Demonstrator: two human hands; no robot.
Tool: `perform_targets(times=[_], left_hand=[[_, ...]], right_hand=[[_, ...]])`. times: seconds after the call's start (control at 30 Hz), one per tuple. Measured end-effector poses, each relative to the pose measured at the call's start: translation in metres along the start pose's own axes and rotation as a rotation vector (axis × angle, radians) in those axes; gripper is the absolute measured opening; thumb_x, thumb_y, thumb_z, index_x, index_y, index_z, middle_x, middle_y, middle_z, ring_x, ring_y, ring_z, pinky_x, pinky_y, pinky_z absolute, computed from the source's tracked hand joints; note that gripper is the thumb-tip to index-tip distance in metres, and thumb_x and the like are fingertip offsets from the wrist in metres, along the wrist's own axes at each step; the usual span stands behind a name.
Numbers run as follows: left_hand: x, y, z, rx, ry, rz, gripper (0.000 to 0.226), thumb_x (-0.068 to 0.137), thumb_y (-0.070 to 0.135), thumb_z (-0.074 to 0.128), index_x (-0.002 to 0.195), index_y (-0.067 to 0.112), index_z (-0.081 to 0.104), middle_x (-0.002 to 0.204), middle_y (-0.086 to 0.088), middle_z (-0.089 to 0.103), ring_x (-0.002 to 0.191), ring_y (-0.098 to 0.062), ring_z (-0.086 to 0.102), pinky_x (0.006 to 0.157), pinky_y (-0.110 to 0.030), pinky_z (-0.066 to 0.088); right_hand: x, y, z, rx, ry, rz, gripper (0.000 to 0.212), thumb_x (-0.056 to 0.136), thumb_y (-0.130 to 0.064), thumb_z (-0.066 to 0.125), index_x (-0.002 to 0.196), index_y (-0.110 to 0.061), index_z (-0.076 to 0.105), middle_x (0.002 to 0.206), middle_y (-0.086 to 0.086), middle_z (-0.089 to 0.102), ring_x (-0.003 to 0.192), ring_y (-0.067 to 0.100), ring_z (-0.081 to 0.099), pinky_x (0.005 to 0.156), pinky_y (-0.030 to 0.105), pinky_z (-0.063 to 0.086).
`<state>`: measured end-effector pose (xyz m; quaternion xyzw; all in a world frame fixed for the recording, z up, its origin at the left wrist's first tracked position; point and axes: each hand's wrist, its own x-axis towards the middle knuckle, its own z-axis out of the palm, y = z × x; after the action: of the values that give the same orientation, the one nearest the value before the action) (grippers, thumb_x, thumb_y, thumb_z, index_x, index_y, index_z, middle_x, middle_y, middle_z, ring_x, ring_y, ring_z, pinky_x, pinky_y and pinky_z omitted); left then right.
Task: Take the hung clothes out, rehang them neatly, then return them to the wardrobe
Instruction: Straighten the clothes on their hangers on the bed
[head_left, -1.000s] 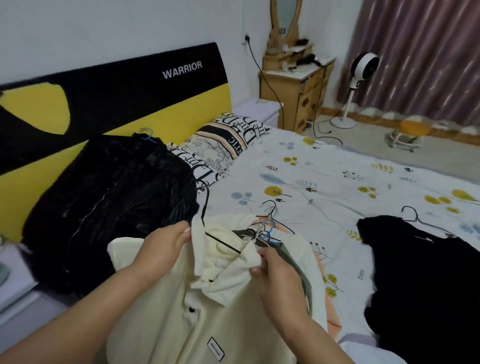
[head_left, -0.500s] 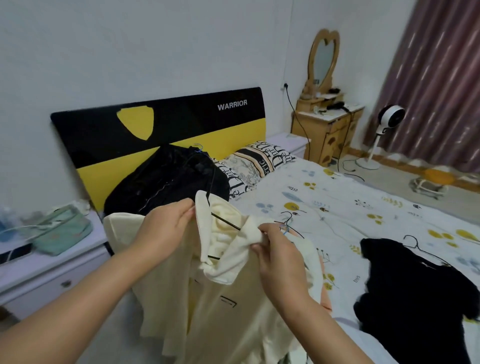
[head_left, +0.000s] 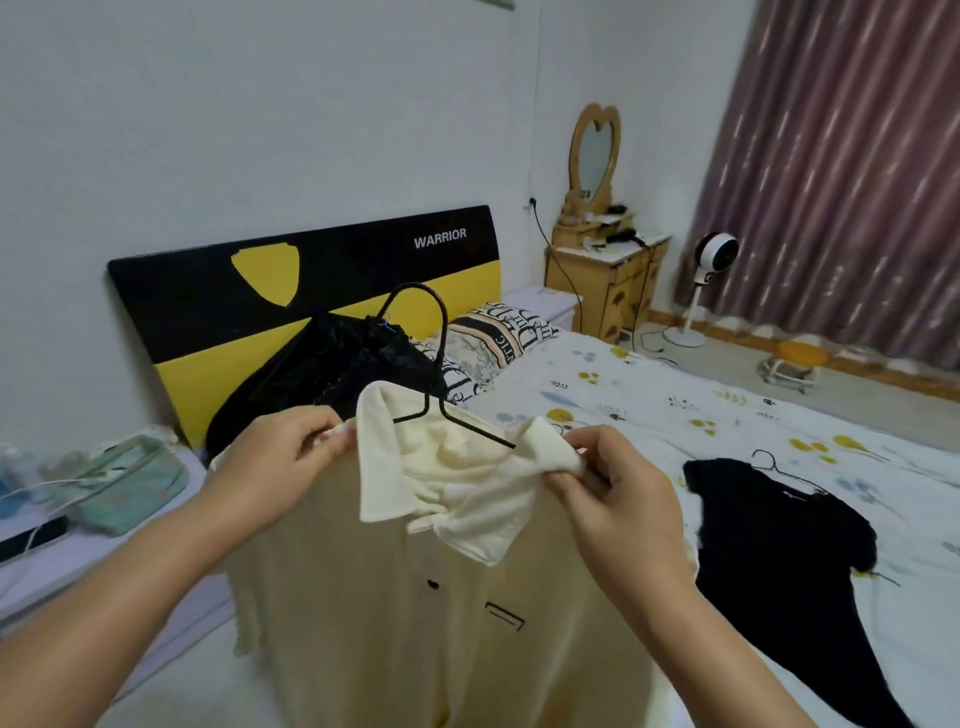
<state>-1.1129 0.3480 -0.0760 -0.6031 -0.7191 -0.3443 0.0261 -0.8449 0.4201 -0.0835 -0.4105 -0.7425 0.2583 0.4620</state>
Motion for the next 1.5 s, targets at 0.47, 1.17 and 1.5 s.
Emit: perform_targets(times=[0.47, 1.17, 1.5], left_hand=[[-0.092, 0.031, 0.027, -0.227, -0.226, 0.202, 0.049, 0.067, 0.067, 0.043, 0.051, 0.021, 0.04, 0.049, 0.007, 0.042, 0.05, -0.01, 0.039, 0.049, -0.028, 0.025], [-0.127, 0.214, 0.224, -0.308, -0.527, 0.351, 0.049, 0.081, 0.045, 0.061, 0.052, 0.013, 0.038, 0.049, 0.001, 0.037, 0.051, -0.015, 0.038, 0.053, -0.032, 0.025], [-0.095, 0.242, 0.315, -0.255, -0.536, 0.261, 0.049, 0.083, 0.036, 0.064, 0.049, 0.02, 0.033, 0.046, 0.002, 0.033, 0.049, -0.014, 0.037, 0.051, -0.032, 0.024]], right_hand=[[-0.16, -0.028, -0.07, 0.043, 0.155, 0.202, 0.029, 0.072, 0.003, 0.071, 0.075, -0.025, 0.062, 0.057, -0.003, 0.056, 0.051, 0.004, 0.046, 0.05, 0.015, 0.034], [-0.251, 0.111, -0.239, -0.049, 0.388, 0.554, 0.037, 0.072, -0.002, 0.072, 0.08, -0.037, 0.062, 0.051, -0.008, 0.051, 0.049, 0.004, 0.039, 0.05, 0.02, 0.031], [-0.206, 0.21, -0.258, -0.096, 0.317, 0.642, 0.028, 0.074, -0.002, 0.069, 0.074, -0.028, 0.058, 0.047, -0.013, 0.041, 0.047, 0.004, 0.035, 0.043, 0.012, 0.027]])
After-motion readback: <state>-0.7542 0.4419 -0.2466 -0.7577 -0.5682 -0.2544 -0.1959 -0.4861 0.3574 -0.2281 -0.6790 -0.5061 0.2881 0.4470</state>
